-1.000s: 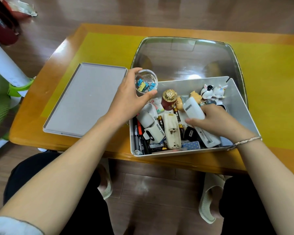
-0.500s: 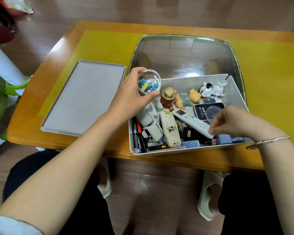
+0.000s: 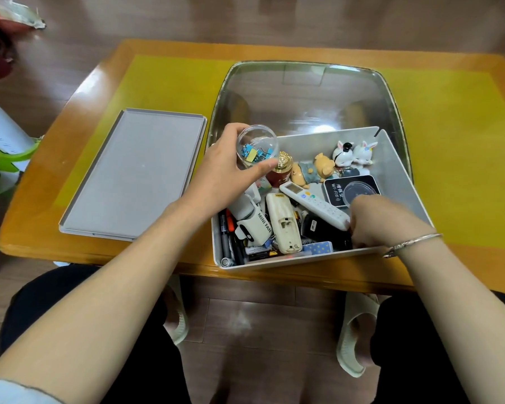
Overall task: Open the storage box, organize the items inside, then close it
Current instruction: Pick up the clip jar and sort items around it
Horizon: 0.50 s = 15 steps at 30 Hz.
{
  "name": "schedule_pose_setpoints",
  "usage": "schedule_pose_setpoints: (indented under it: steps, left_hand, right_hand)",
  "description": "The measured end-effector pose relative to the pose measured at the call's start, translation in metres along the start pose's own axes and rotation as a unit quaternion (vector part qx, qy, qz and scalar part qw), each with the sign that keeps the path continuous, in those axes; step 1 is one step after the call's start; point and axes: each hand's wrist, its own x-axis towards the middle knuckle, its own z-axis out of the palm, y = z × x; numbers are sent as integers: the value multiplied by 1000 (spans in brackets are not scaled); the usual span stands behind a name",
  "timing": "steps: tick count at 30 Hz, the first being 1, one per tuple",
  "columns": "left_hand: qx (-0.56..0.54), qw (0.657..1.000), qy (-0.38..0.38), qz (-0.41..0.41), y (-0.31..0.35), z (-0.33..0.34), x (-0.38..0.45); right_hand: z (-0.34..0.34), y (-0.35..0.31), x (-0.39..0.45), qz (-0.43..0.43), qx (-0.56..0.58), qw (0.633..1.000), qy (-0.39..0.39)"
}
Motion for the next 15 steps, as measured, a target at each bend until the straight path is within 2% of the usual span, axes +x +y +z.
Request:
schedule_pose_setpoints:
  steps: [3,7,9,12,13,15]
  left_hand:
    - [22,999,-24,18,1,2,0]
    - [24,999,-32,24,1,7,-3]
    - [35,998,-37,29,2,10,-4]
    - [55,995,-55,55,4,16,-8]
    - [53,995,-61,59,4,18,-8]
    - [59,994,-71,61,5,23,-10]
  right_hand:
    - [-10,10,0,7,107,994,-14]
    - [-14,20,3,16,242,965,100]
    - [-14,15,2,-12,384,911,149]
    - [-20,0,-5,-108,559,798,198]
    - [-21,-4,-7,-143,576,776,215]
    - [-21,-14,-9,-191,573,756,253]
